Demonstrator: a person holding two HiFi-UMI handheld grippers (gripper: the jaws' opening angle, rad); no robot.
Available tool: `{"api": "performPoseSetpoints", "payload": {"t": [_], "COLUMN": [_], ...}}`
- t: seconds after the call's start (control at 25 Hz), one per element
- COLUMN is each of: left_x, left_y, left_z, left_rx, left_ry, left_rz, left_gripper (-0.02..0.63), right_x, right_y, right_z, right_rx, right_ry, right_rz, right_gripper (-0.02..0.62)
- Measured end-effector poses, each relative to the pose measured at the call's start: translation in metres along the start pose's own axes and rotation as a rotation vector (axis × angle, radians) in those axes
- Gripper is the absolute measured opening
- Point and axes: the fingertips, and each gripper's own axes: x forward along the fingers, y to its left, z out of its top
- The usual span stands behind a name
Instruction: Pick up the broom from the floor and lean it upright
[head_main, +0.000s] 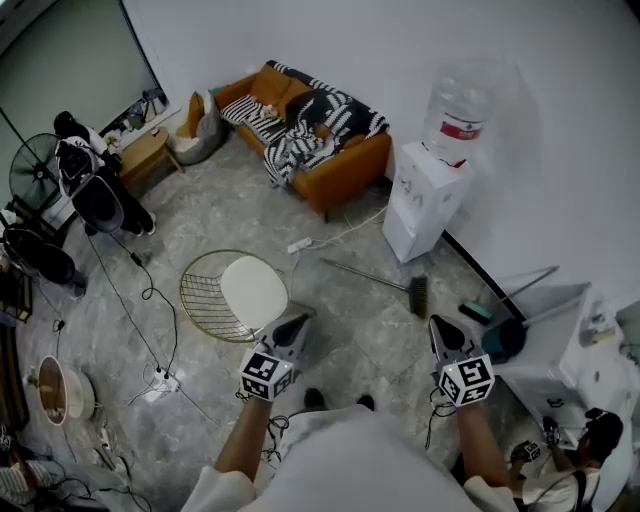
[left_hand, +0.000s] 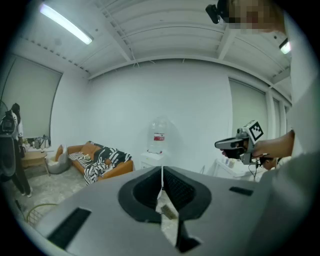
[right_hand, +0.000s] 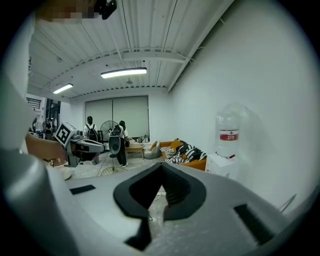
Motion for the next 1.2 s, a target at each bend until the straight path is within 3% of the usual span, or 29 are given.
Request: {"api": "performPoseSetpoints", "payload": {"t": [0.68,0.92,1.2], "left_x": [0.013,0.022,0.052], "left_y": [-0.050,-0.025,0.035], "left_z": [-0.013,-0.010,-0.015], "left_rx": [-0.034,-0.042,-0.044], "left_ry": [0.009,0.009,0.029], "left_rz": [0.089,0.091,0.049], "left_gripper": [0.012,0.012,0.012], "right_x": [-0.022,0.005,0.065], "right_y": [-0.044,-0.042,-0.041], "right_z": [-0.024,-0.024,-0.020], "right_rx": [-0.001,-0.003,-0.007], "right_ry": [0.017,0.035,0.075], "right_rz": [0.076,0.081,0.053], "right_gripper": [-0.003,-0.003,-0.003]}}
